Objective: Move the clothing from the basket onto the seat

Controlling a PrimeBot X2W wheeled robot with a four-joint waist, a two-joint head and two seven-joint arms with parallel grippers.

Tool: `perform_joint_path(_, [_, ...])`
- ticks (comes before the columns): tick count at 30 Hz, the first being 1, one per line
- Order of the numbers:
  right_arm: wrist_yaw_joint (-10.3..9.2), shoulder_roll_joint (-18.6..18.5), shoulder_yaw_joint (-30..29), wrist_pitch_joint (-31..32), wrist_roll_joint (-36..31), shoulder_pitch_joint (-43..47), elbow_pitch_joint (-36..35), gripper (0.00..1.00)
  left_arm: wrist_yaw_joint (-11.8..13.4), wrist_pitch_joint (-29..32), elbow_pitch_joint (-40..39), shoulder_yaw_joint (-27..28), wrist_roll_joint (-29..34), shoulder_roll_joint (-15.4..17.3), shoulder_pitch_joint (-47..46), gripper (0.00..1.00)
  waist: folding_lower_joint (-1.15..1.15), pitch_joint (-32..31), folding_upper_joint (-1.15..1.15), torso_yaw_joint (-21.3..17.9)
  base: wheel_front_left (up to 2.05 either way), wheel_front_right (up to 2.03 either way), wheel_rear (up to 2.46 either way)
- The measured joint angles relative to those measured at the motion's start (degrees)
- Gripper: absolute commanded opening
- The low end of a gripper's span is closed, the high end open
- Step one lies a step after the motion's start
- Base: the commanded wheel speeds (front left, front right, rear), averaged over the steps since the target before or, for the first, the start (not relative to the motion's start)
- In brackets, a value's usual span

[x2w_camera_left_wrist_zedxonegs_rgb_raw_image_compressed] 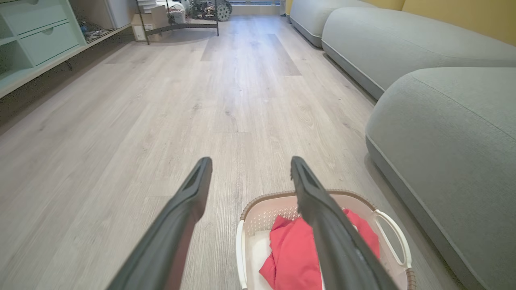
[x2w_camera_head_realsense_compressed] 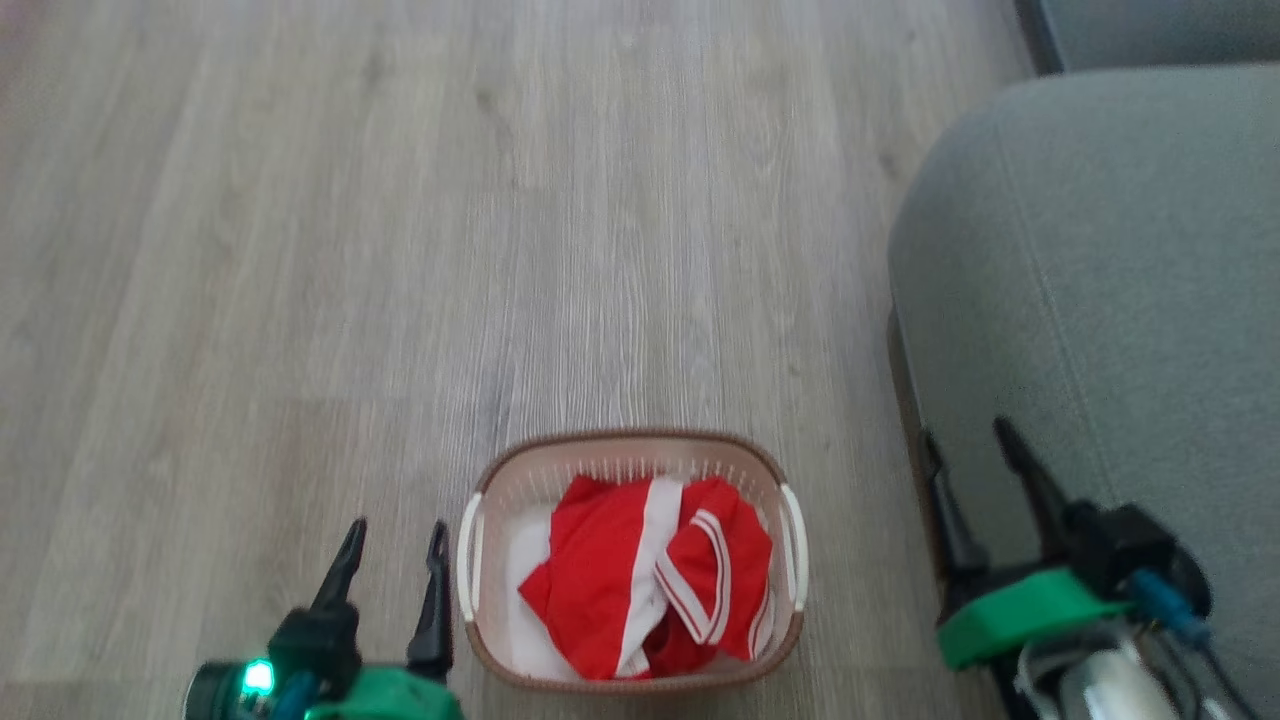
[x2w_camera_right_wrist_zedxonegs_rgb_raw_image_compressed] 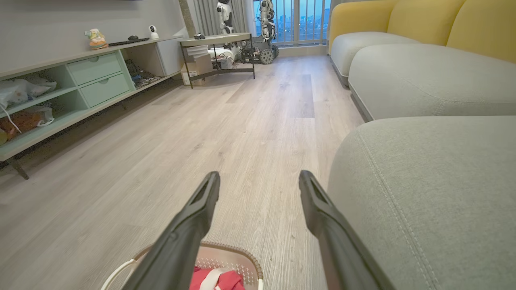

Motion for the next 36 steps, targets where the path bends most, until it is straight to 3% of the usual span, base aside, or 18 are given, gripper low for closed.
perform_joint_path(13, [0.00, -0.08, -6.38, -0.08, -2.36, -12.04, -4.70, 1.00, -2.25, 0.00, 13.02, -8.38, 0.59, -0.24, -17.08, 1.00, 0.01, 14.10, 0.00, -1.05, 0.00, 0.00, 0.00])
perform_joint_path(21, [0.00, -0.19, -6.41, -0.09, -2.34, -19.12, -8.33, 1.00, -3.53, -0.01, 26.11, -13.78, -0.75, -0.40, -28.32, 1.00, 0.01, 24.04, 0.00, -3.29, 0.00, 0.00, 0.00])
perform_joint_path(36, [0.01, -0.31, -4.81, -0.25, -1.62, -25.04, -16.74, 1.00, -3.41, -0.01, 48.13, -21.61, -0.69, -0.59, -45.38, 1.00, 0.01, 39.15, -0.01, -9.01, 0.00, 0.00, 0.00])
